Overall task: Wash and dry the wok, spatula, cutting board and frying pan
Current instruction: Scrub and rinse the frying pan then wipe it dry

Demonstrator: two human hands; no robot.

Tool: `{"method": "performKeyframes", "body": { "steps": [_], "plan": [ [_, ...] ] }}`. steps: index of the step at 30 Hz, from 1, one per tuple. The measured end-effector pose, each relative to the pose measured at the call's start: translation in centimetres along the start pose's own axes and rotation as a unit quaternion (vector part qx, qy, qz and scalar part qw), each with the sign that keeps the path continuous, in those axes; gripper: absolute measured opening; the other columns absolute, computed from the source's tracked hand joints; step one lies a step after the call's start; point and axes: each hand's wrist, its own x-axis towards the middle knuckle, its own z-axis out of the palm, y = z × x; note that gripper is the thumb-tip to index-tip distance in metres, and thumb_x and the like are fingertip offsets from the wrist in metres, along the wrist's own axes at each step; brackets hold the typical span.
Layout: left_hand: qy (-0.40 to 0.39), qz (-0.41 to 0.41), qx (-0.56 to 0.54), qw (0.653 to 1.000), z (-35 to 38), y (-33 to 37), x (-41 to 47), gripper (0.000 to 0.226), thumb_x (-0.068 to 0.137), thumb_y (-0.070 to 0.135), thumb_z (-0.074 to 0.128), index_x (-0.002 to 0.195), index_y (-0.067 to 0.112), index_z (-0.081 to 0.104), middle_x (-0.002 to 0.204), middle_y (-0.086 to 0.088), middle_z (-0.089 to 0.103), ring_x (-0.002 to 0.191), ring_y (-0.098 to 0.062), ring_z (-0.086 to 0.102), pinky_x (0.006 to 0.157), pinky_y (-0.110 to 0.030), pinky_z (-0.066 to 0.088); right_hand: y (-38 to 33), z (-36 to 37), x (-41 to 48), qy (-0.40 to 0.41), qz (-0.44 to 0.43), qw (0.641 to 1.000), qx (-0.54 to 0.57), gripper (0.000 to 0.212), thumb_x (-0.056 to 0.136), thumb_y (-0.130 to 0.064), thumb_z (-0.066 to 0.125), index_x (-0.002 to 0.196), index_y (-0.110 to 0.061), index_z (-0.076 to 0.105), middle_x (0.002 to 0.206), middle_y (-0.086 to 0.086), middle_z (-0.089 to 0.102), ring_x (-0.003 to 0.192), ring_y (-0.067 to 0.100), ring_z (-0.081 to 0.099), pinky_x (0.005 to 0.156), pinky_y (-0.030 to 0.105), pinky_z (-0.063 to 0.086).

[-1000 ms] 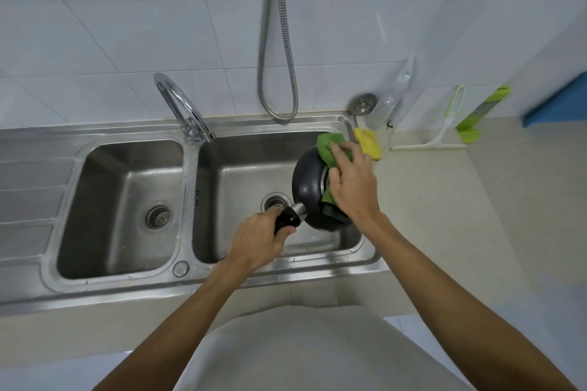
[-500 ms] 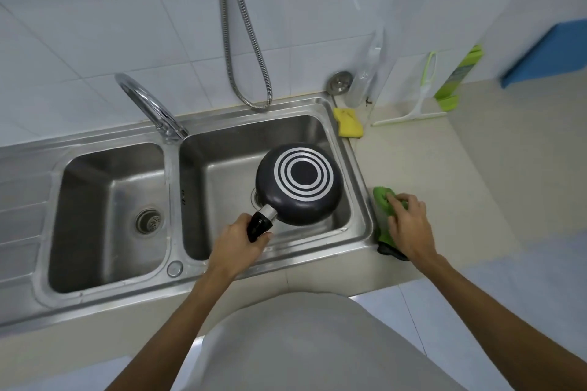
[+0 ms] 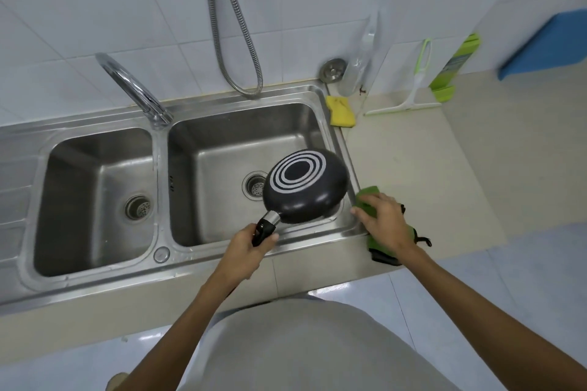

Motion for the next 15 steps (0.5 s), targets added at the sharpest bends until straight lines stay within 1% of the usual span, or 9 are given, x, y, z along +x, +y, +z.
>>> {"method": "performKeyframes", "body": {
  "steps": [2,4,5,7,8,9,11,13,15],
  "plan": [
    [-0.03,0.007,-0.096,0.995,1.1,0.8,-0.9,0.047,0.087,0.06,0.064,0.093,0.014,0.057,0.056,0.008,0.043,0.044,-0.014,0.043,0.039,-0.03,0.04,-2.1,0.4,-0.2,-0.025,0.003,0.997,0.074,0.041,0.091,-0.035,0.072,0.127,-0.014,0.069,0.118,0.001,0.069,0.106,0.011,0.061,0.091,0.017,0.043],
    [-0.031,0.012,-0.145,0.989,1.7,2.1,-1.3,0.055,0.093,0.06,0.057,0.098,0.005,0.06,0.056,0.002,0.048,0.043,-0.018,0.046,0.038,-0.029,0.04,-4.0,0.9,-0.6,-0.033,0.019,0.99,0.135,0.037,0.092,-0.032,0.072,0.124,-0.014,0.07,0.112,-0.004,0.071,0.098,-0.001,0.063,0.083,0.005,0.043],
    [-0.028,0.011,-0.152,0.988,1.8,2.7,-1.3,0.056,0.097,0.059,0.052,0.099,0.004,0.062,0.055,-0.002,0.052,0.043,-0.021,0.049,0.038,-0.029,0.041,-4.9,1.2,-0.8,-0.029,0.024,0.985,0.167,0.033,0.093,-0.03,0.071,0.122,-0.014,0.071,0.109,-0.006,0.071,0.094,-0.007,0.063,0.081,0.003,0.044],
    [-0.024,0.004,-0.165,0.986,1.8,4.2,-1.4,0.06,0.101,0.057,0.044,0.094,0.001,0.066,0.055,-0.01,0.059,0.046,-0.026,0.057,0.04,-0.03,0.046,-6.8,1.4,-1.1,-0.019,0.041,0.97,0.241,0.025,0.094,-0.028,0.069,0.115,-0.015,0.074,0.1,-0.011,0.073,0.089,-0.011,0.064,0.081,0.009,0.05],
    [-0.02,-0.002,-0.183,0.983,1.8,4.9,-1.5,0.064,0.101,0.058,0.043,0.088,0.0,0.067,0.056,-0.013,0.061,0.047,-0.028,0.059,0.041,-0.031,0.048,-7.8,1.5,-1.3,-0.019,0.061,0.957,0.283,0.021,0.095,-0.028,0.068,0.11,-0.016,0.075,0.094,-0.011,0.074,0.087,-0.007,0.066,0.081,0.016,0.054],
    [-0.014,-0.008,-0.205,0.979,1.9,5.6,-1.6,0.065,0.1,0.058,0.044,0.082,0.0,0.067,0.057,-0.015,0.061,0.047,-0.029,0.06,0.042,-0.031,0.049,-8.9,1.6,-1.5,-0.024,0.086,0.942,0.323,0.018,0.096,-0.029,0.066,0.105,-0.016,0.076,0.09,-0.009,0.075,0.086,0.0,0.068,0.079,0.024,0.055],
    [-0.001,-0.01,-0.239,0.971,2.0,6.7,-1.8,0.065,0.1,0.059,0.045,0.077,0.003,0.068,0.058,-0.017,0.06,0.046,-0.028,0.059,0.043,-0.031,0.048,-10.9,2.2,-2.2,-0.048,0.13,0.914,0.381,0.021,0.097,-0.033,0.064,0.102,-0.017,0.076,0.093,-0.002,0.077,0.09,0.016,0.07,0.079,0.035,0.055],
    [0.004,-0.011,-0.267,0.964,1.9,7.3,-2.0,0.063,0.099,0.06,0.046,0.078,0.004,0.067,0.058,-0.017,0.059,0.044,-0.027,0.056,0.042,-0.03,0.047,-12.7,2.9,-3.2,-0.072,0.153,0.889,0.425,0.026,0.096,-0.038,0.064,0.103,-0.015,0.075,0.098,0.001,0.077,0.093,0.019,0.069,0.082,0.037,0.056],
    [-0.013,-0.013,-0.291,0.956,1.8,7.7,-2.4,0.062,0.098,0.061,0.047,0.076,0.007,0.066,0.056,-0.014,0.055,0.041,-0.024,0.053,0.041,-0.029,0.045,-13.9,3.4,-4.1,-0.082,0.158,0.869,0.462,0.032,0.096,-0.042,0.063,0.097,-0.011,0.074,0.094,0.003,0.077,0.088,0.017,0.07,0.081,0.036,0.056]
  ]
}}
